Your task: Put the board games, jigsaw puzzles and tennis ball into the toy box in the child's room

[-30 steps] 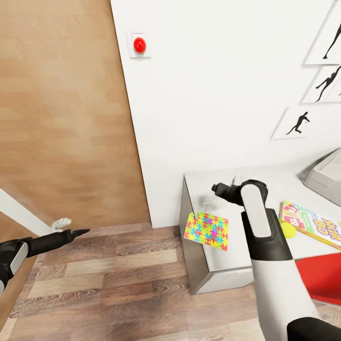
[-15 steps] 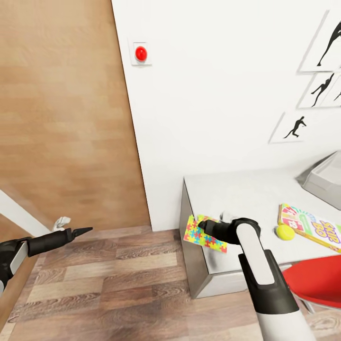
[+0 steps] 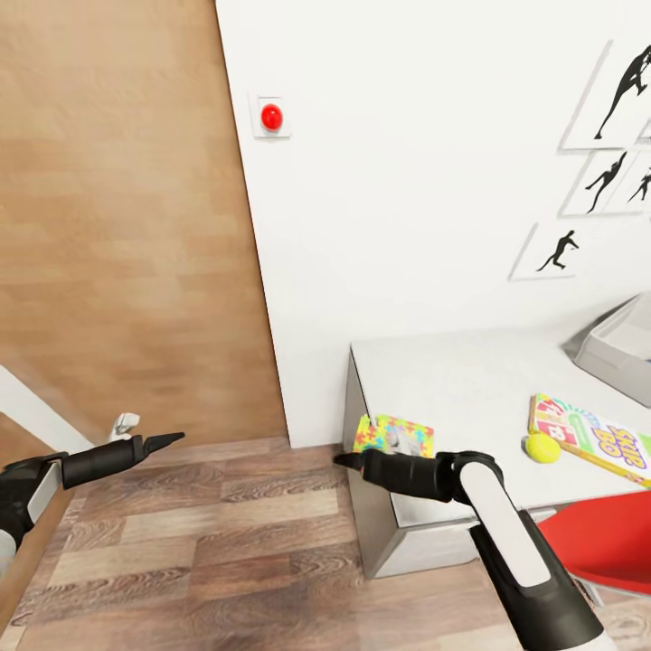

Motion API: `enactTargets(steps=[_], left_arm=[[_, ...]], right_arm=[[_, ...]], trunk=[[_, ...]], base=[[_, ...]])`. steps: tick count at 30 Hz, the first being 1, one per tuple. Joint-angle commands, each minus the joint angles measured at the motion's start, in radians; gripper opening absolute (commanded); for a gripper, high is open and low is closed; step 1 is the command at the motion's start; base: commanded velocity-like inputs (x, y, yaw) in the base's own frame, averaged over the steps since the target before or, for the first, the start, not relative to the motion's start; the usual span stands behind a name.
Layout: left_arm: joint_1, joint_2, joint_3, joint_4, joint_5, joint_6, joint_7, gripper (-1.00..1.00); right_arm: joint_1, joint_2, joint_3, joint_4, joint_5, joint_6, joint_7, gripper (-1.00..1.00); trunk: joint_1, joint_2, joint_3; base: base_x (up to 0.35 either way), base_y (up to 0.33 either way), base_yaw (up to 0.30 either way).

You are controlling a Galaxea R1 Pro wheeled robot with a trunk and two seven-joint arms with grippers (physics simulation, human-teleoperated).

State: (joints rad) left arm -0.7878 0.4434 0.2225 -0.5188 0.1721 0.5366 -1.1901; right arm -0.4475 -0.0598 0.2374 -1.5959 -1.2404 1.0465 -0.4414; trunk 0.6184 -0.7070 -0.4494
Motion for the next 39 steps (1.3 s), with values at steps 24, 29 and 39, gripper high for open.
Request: enactTargets(steps=[24, 29, 39], left_arm=[[-0.001, -0.039, 0.003, 0.0, 0.004, 0.003, -0.001, 1.0], [-0.001, -0.043, 0.002, 0.0, 0.004, 0.003, 0.005, 1.0], [-0.001, -0.12, 0.0, 0.005, -0.003, 0.007, 0.092, 1.0]], right_arm=[[0.065, -0.078, -0.099, -0.001, -0.017, 0.001, 0.434, 1.0], [0.066, -0.081, -0.131, -0.001, -0.017, 0.001, 0.44, 1.0], [0.066, -0.08, -0.149, -0.001, -0.017, 0.001, 0.443, 1.0]], trunk=[[0.0, -0.001, 0.031], [0.0, -0.001, 0.033], [0.0, -0.001, 0.033]], base=[[0.0, 0.0, 0.0], [0.0, 0.0, 0.0], [0.099, 0.049, 0.0]])
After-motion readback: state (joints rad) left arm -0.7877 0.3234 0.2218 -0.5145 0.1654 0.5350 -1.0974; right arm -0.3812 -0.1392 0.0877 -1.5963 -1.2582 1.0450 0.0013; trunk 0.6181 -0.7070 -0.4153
